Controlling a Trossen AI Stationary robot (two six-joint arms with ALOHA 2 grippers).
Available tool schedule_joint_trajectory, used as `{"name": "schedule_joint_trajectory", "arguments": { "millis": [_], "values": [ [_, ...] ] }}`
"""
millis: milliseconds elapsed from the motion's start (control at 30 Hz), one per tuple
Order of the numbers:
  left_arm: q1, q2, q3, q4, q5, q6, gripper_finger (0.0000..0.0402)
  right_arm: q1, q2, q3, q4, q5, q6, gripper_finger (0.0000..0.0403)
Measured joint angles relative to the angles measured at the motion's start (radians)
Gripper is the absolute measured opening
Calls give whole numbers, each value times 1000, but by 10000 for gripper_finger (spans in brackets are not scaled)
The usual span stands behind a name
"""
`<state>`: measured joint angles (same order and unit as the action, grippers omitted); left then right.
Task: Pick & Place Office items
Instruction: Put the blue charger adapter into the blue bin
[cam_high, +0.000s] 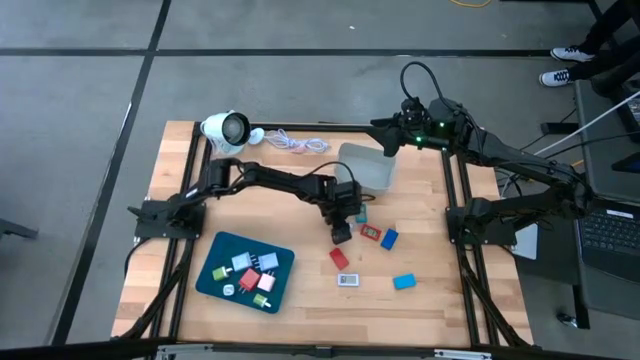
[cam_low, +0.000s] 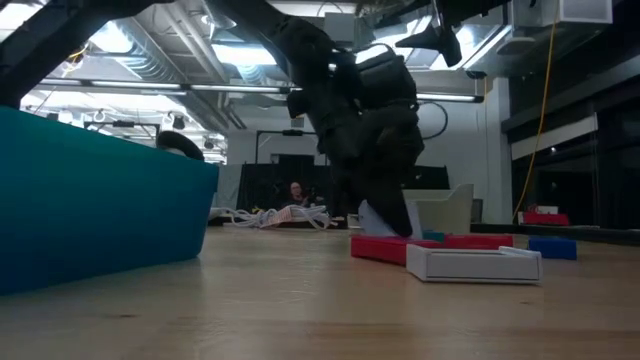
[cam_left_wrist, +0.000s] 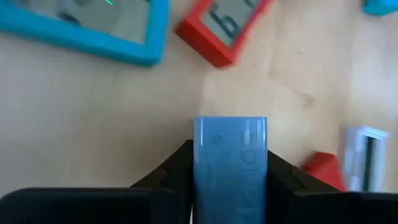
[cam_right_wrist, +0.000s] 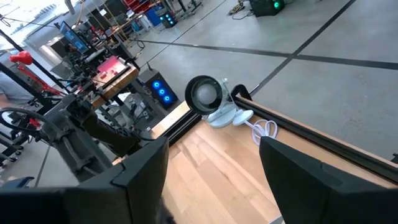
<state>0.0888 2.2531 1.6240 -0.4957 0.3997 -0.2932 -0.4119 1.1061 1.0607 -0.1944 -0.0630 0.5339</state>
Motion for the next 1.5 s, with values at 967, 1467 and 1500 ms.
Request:
{"name": "schedule_joint_trajectory", "arguments": {
  "millis": [967, 1467, 1500],
  "values": [
    [82, -590, -37, -459, 30, 180, 109, -2, 0, 0, 8, 3, -38, 257],
    [-333, -947, -504, -380, -511, -476, 109, -2, 2, 0, 11, 3, -40, 257],
    [-371, -958, -546, -356, -511, -535, 109, -2, 2, 0, 11, 2, -34, 257]
  ]
}}
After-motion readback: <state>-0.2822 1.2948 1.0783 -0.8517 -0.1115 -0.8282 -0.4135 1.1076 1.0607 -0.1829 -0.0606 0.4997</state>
